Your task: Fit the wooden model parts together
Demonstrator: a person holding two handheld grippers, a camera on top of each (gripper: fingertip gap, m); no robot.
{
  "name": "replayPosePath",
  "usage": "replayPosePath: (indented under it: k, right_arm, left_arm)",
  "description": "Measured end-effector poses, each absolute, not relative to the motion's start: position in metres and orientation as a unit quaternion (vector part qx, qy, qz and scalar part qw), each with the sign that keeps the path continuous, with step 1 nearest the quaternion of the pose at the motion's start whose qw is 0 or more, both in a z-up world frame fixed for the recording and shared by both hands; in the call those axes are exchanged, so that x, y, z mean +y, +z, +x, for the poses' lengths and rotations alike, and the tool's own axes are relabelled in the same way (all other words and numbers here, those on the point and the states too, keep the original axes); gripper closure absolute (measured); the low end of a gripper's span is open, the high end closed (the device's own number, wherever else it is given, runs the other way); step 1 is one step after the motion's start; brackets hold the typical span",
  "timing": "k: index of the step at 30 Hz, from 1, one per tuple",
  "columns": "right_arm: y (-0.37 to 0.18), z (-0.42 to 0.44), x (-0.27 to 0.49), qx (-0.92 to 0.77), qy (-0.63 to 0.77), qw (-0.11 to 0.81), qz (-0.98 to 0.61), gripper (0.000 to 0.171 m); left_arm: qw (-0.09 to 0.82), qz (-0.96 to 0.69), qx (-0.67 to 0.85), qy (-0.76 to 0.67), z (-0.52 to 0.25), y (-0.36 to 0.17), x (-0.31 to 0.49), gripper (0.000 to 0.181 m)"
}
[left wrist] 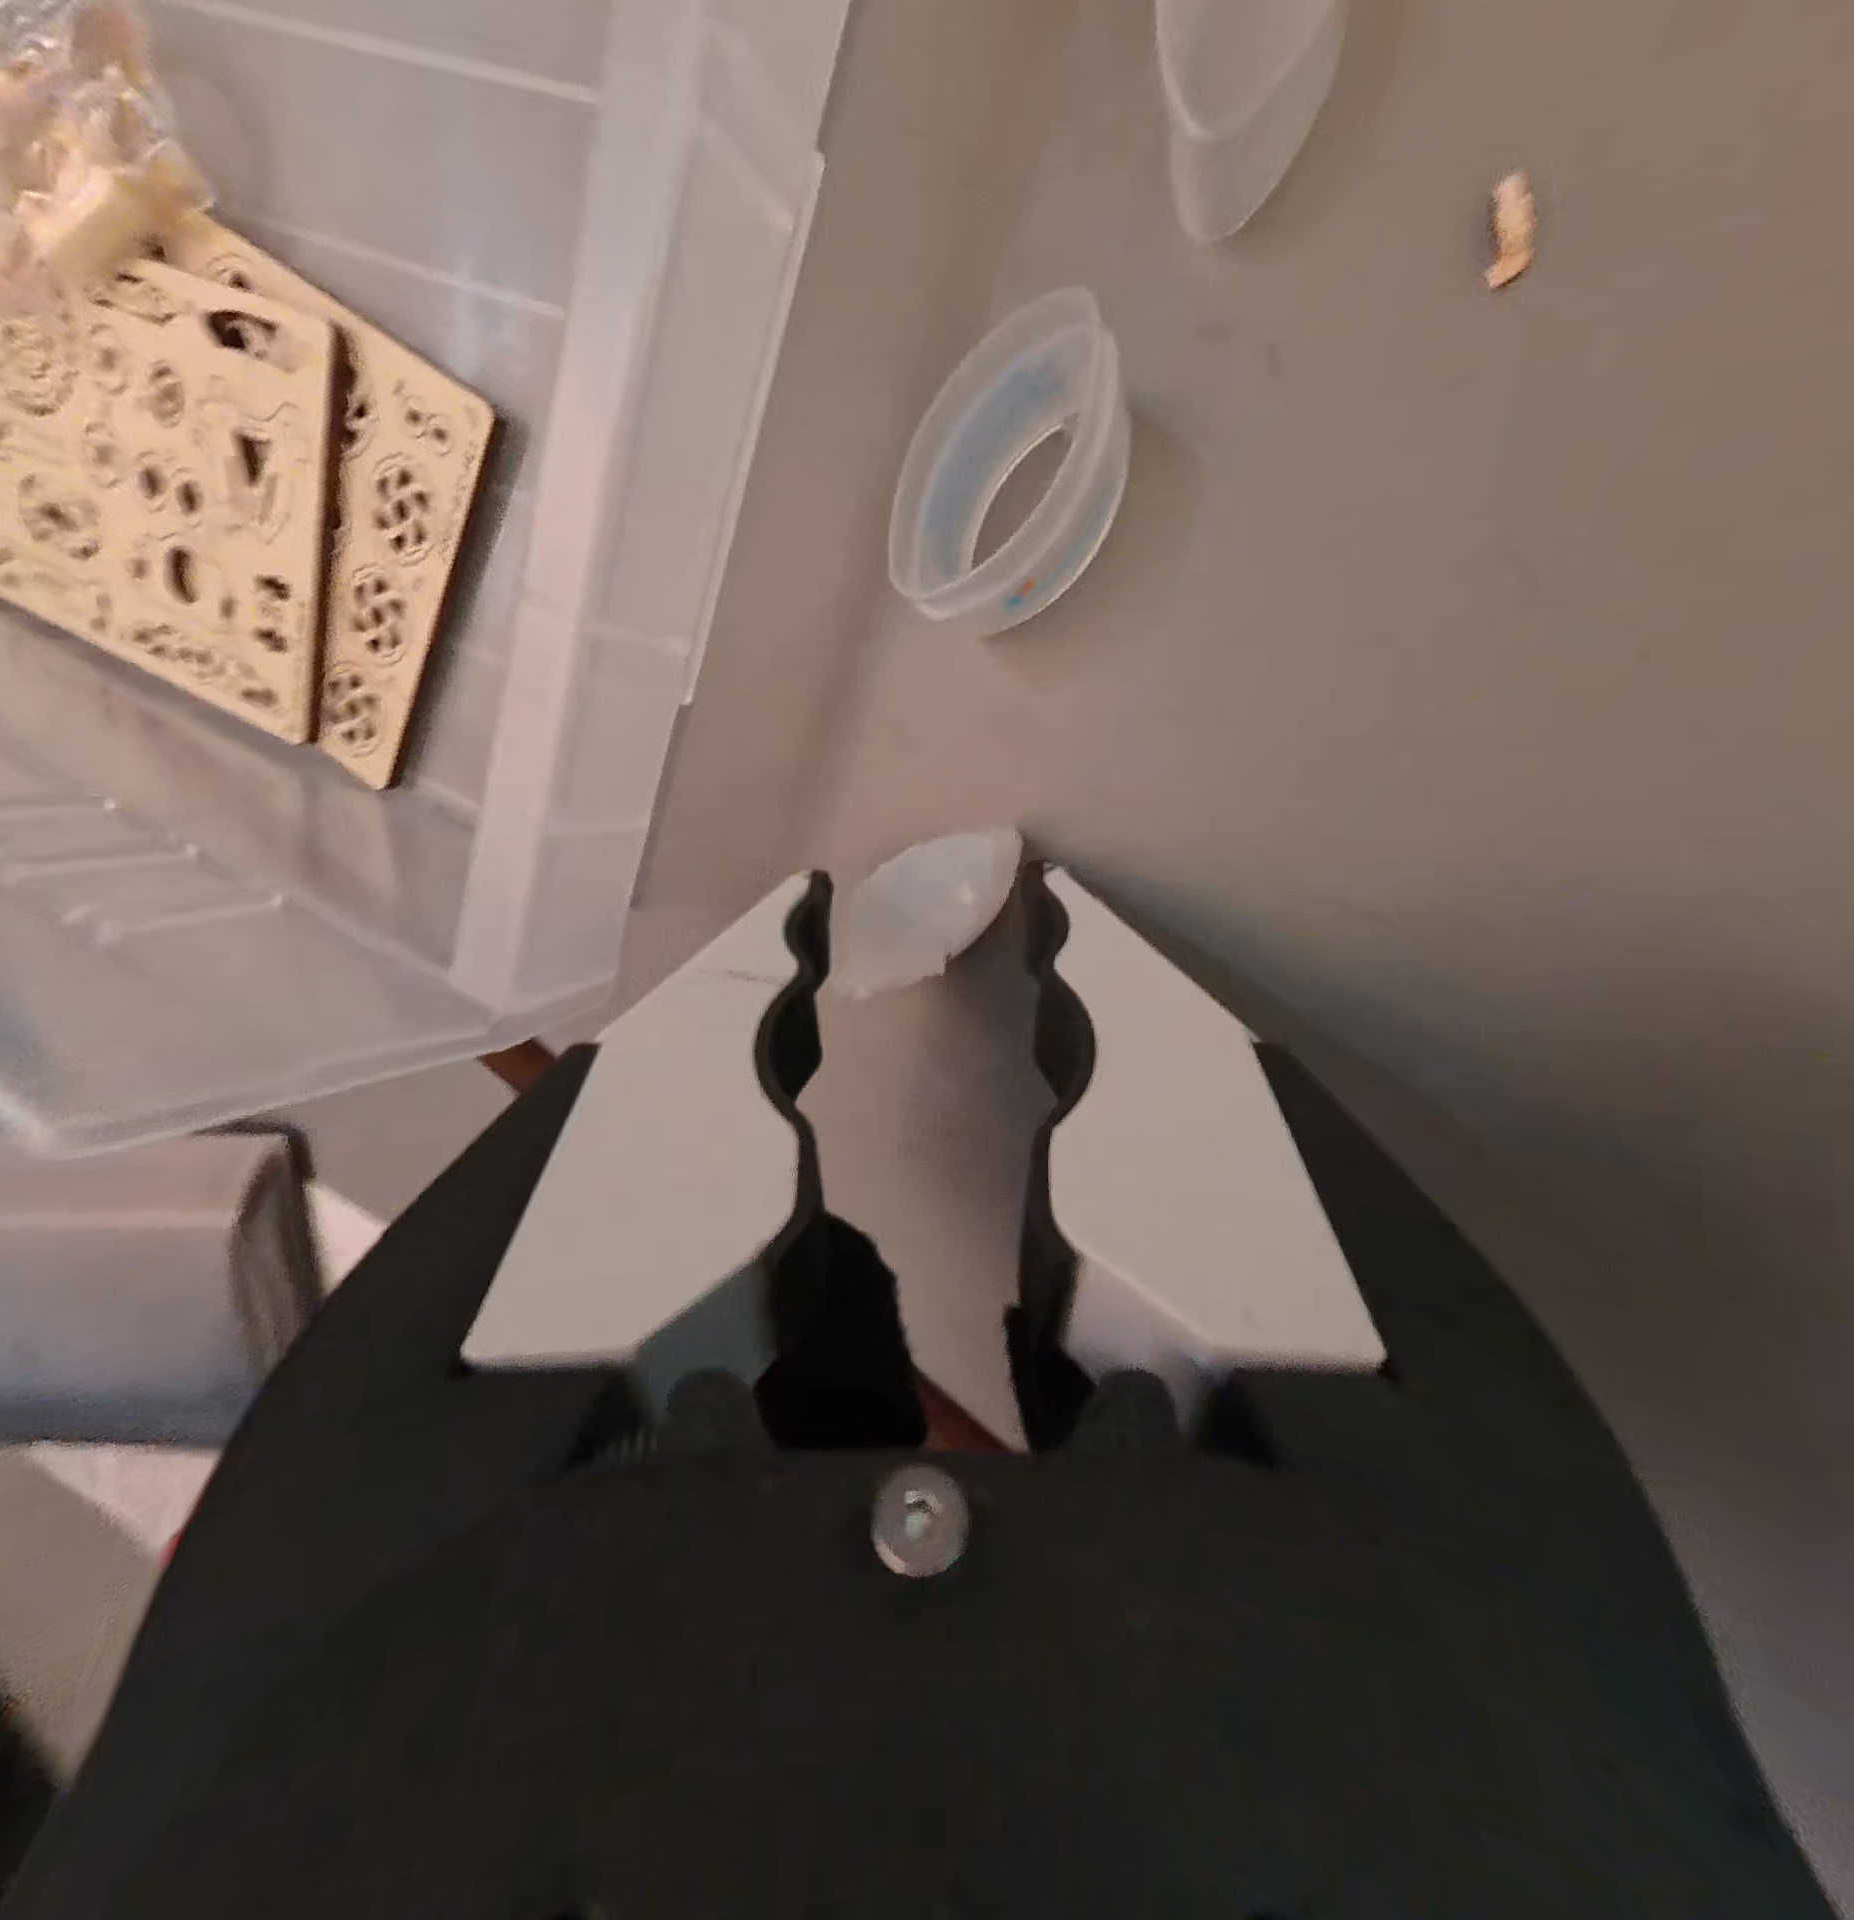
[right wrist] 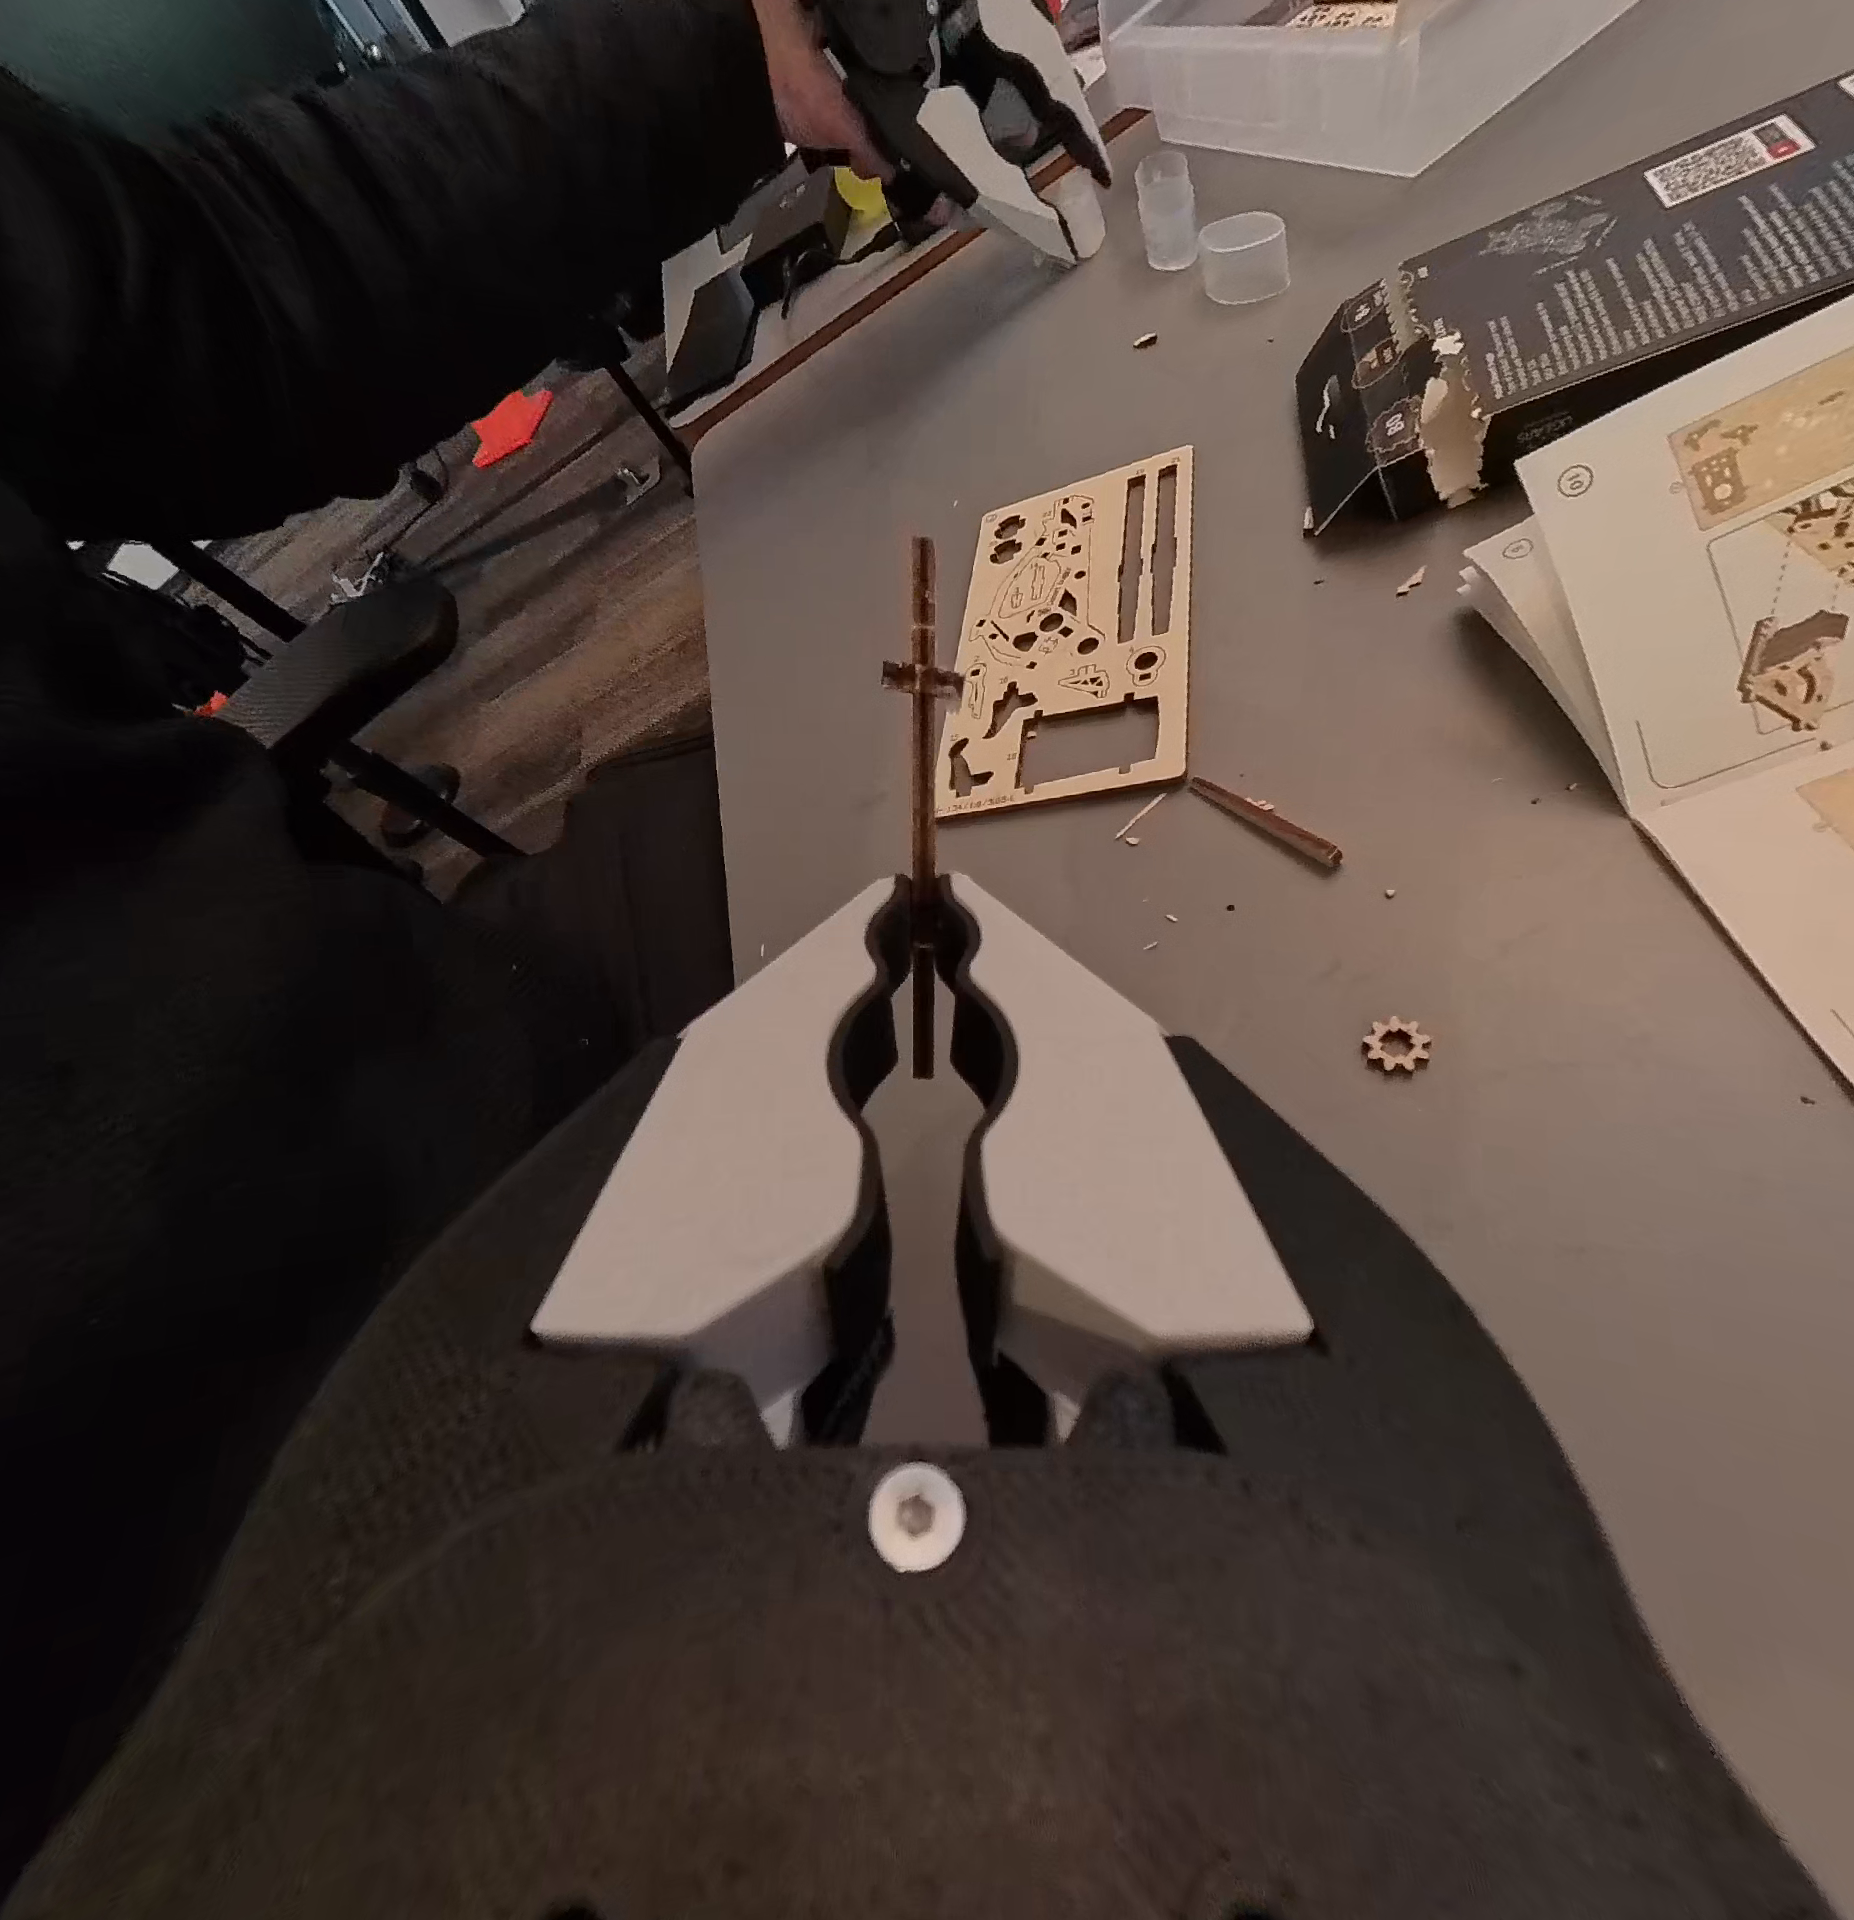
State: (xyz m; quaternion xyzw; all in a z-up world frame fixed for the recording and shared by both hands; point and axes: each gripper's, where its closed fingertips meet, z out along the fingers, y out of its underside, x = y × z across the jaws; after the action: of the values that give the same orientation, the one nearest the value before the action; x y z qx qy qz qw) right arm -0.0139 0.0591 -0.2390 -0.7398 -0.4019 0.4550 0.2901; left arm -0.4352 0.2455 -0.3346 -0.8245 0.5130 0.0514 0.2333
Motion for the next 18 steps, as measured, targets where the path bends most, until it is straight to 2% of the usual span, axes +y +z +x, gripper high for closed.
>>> replayPosePath:
  k: [1, 4, 8, 11, 18]
  right_arm:
    - [-0.239, -0.014, 0.060, -0.401, 0.455, 0.290, -0.740, 0.170]
    - [-0.240, -0.012, 0.064, -0.394, 0.454, 0.293, -0.744, 0.170]
    - [-0.239, -0.010, 0.066, -0.386, 0.458, 0.294, -0.745, 0.170]
    - [-0.238, -0.010, 0.067, -0.382, 0.462, 0.296, -0.744, 0.170]
    - [-0.237, -0.010, 0.068, -0.378, 0.469, 0.294, -0.742, 0.170]
  left_arm:
    - [0.228, -0.827, 0.513, 0.032, -0.432, -0.336, 0.243, 0.152]
    - [0.207, -0.839, 0.502, 0.026, -0.439, -0.339, 0.239, 0.156]
    - [0.226, -0.853, 0.470, 0.020, -0.443, -0.335, 0.230, 0.161]
    - [0.254, -0.870, 0.423, 0.016, -0.461, -0.311, 0.216, 0.162]
    - [0.262, -0.920, 0.275, 0.099, -0.589, -0.251, 0.173, 0.162]
